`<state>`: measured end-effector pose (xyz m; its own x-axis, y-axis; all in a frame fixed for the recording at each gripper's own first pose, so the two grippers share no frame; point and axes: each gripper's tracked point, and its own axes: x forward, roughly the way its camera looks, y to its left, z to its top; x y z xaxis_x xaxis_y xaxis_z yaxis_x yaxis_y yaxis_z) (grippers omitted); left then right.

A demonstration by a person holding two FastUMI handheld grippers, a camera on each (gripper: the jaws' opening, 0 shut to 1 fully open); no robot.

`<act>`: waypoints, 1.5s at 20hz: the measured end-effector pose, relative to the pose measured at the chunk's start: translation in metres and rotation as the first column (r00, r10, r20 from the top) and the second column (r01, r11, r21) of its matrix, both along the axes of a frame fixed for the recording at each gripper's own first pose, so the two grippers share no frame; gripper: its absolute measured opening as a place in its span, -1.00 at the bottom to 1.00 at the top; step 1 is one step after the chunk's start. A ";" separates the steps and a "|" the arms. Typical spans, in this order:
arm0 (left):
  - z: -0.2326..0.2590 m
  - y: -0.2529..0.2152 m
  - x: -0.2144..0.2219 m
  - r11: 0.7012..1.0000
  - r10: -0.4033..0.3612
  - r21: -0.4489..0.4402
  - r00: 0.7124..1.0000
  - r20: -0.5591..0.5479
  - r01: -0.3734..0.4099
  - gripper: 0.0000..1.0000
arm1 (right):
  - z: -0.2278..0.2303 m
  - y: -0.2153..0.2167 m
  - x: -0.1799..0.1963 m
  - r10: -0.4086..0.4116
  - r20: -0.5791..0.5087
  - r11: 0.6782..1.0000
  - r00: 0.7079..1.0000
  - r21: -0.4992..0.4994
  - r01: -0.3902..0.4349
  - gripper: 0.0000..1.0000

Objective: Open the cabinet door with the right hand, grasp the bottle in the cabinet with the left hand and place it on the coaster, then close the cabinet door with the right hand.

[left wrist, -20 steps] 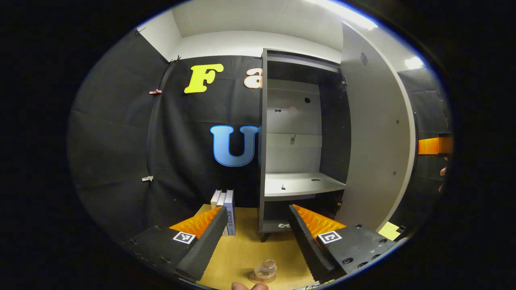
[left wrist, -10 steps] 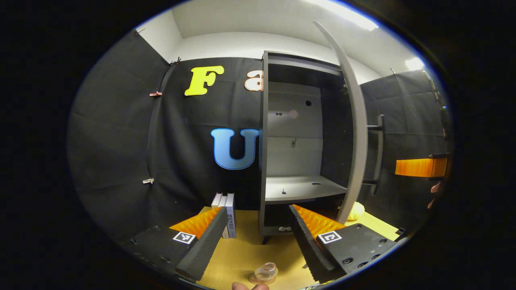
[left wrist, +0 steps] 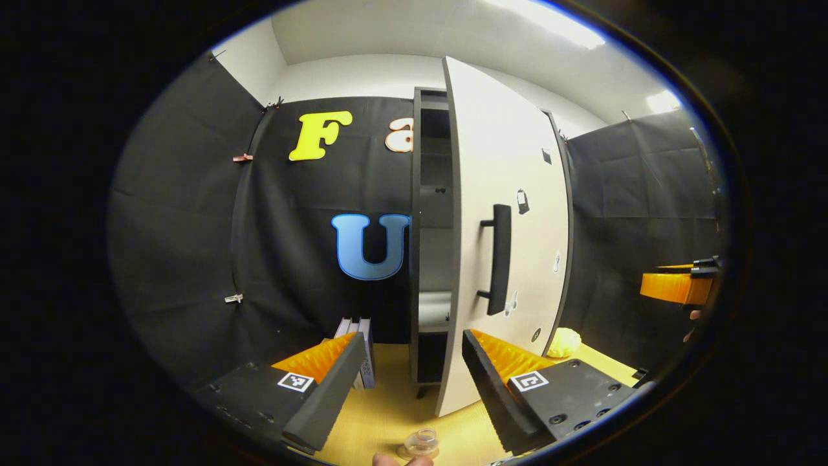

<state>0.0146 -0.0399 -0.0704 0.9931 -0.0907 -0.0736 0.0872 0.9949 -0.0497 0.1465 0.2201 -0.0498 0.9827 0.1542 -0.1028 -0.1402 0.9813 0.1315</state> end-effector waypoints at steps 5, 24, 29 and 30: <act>0.011 -0.012 -0.001 1.000 -0.014 0.006 1.000 0.025 0.014 0.89 | 0.003 -0.024 -0.003 -0.072 0.026 0.997 0.997 -0.040 0.073 0.96; 0.011 -0.018 -0.009 1.000 0.008 0.026 1.000 0.028 -0.008 0.89 | -0.002 -0.041 -0.008 -0.127 0.041 0.990 0.991 -0.056 0.129 0.95; 0.009 -0.019 -0.010 1.000 0.005 0.021 1.000 0.024 -0.006 0.89 | -0.002 -0.042 -0.009 -0.130 0.042 0.989 0.991 -0.067 0.132 0.95; 0.009 -0.019 -0.010 1.000 0.004 0.020 1.000 0.024 -0.005 0.89 | -0.002 -0.042 -0.009 -0.131 0.042 0.989 0.990 -0.068 0.134 0.95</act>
